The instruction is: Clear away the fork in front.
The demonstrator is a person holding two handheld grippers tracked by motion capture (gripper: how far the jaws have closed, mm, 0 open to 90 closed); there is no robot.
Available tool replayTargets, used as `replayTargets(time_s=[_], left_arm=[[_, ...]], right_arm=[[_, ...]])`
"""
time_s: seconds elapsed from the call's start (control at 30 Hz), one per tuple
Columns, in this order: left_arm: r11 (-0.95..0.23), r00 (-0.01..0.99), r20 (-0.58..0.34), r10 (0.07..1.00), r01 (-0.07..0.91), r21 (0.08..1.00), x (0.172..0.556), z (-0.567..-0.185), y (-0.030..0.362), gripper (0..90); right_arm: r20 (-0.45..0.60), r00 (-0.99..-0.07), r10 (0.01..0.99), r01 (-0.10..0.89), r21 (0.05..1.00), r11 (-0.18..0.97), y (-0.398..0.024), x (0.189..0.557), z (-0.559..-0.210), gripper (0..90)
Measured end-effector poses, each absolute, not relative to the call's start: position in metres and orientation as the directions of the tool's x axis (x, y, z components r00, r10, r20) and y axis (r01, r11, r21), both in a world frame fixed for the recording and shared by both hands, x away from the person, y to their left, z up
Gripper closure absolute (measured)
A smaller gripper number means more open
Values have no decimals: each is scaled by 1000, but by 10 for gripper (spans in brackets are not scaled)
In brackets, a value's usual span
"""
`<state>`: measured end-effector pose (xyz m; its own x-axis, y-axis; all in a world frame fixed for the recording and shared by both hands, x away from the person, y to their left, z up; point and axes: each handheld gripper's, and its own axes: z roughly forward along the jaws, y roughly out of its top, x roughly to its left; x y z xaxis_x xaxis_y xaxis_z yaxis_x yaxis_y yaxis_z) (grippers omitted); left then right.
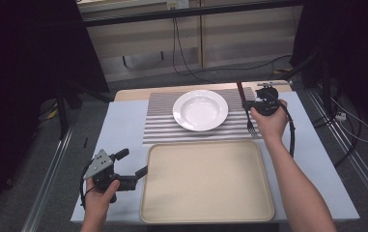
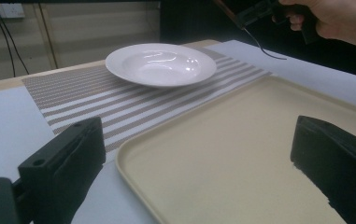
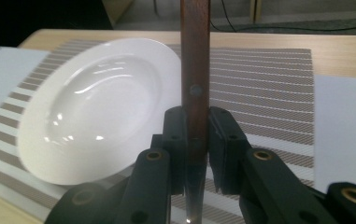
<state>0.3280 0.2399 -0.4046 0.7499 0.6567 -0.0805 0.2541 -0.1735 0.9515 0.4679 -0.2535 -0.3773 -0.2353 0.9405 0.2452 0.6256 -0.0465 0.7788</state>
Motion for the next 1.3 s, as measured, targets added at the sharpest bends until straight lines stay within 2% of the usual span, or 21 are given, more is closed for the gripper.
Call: replayTargets(time_s=[0.57,1.17,1.3], left_arm=[[-155,753,-88,652,247,957,329,-400,233,35],[-135,760,-95,642,234,963,329,-390,219,35],[-137,763,-98,639,238,962,329,-387,212,35]], right_arm=[[280,-331,901,488,868,-90,-249,416,-375,781],[347,-412,843,445,883,-146,-242,373,-378,780],[332,-437,836,427,895,-132,-236,362,-378,780]])
